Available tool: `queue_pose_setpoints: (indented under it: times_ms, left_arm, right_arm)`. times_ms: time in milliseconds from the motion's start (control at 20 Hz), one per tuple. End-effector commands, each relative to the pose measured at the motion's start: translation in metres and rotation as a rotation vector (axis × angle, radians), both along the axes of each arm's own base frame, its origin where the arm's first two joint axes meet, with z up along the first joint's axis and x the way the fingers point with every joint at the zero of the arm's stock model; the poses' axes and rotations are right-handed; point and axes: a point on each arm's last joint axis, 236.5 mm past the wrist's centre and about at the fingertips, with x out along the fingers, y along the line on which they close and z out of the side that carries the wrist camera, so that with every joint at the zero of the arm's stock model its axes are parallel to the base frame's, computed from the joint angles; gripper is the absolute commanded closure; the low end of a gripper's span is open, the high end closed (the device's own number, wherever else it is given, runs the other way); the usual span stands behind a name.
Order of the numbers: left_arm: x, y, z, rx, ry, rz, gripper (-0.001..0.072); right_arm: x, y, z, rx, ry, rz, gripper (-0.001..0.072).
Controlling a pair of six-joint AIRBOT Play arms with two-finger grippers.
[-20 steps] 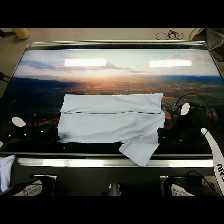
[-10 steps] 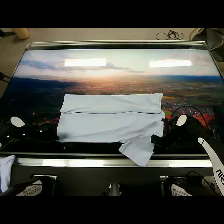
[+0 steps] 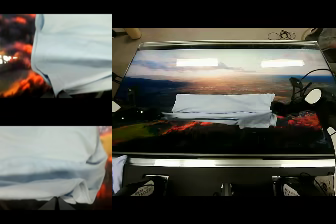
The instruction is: Fold the shirts.
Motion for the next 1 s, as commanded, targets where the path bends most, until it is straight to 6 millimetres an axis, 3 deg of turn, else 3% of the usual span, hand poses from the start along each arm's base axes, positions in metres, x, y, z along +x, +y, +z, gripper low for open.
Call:
queue_pose_setpoints:
  times_ms: [0, 250, 350, 400, 450, 500, 550, 650, 750, 950]
  left_arm:
    - [0.045, 0.002, 0.015, -0.022, -0.093, 0.060, 0.0684]
    - [0.098, -0.006, -0.052, -0.122, 0.053, 0.104, 0.0683]
    - [0.116, -0.008, -0.071, -0.172, 0.094, 0.153, 0.0669]
    - [0.122, -0.012, -0.077, -0.201, 0.105, 0.165, 0.0477]
    - [0.126, -0.018, -0.077, -0.231, 0.111, 0.170, 0.0130]
    - [0.128, -0.018, -0.074, -0.236, 0.107, 0.165, 0.0030]
    - [0.131, -0.014, -0.065, -0.229, 0.089, 0.155, 0.0033]
    - [0.132, -0.005, -0.040, -0.228, 0.054, 0.132, 0.0036]
    - [0.128, -0.003, -0.013, -0.223, 0.015, 0.106, 0.0037]
    - [0.115, -0.032, 0.040, -0.209, -0.073, 0.012, 0.0042]
  right_arm:
    - [0.054, -0.007, 0.027, 0.007, -0.167, -0.074, 0.0698]
    - [0.108, -0.004, -0.036, 0.103, -0.157, -0.196, 0.0698]
    - [0.115, -0.003, -0.057, 0.138, -0.128, -0.242, 0.0696]
    - [0.113, -0.002, -0.066, 0.145, -0.101, -0.250, 0.0691]
    - [0.109, 0.000, -0.073, 0.148, -0.074, -0.244, 0.0516]
    - [0.103, -0.002, -0.075, 0.131, -0.055, -0.221, 0.0135]
    - [0.094, -0.008, -0.075, 0.094, -0.028, -0.170, 0.0010]
    - [0.070, -0.041, -0.087, 0.016, 0.073, -0.144, -0.0005]
    - [0.050, -0.051, -0.103, 0.080, 0.184, -0.169, -0.0004]
    - [0.055, -0.005, -0.116, 0.253, 0.205, -0.109, -0.0003]
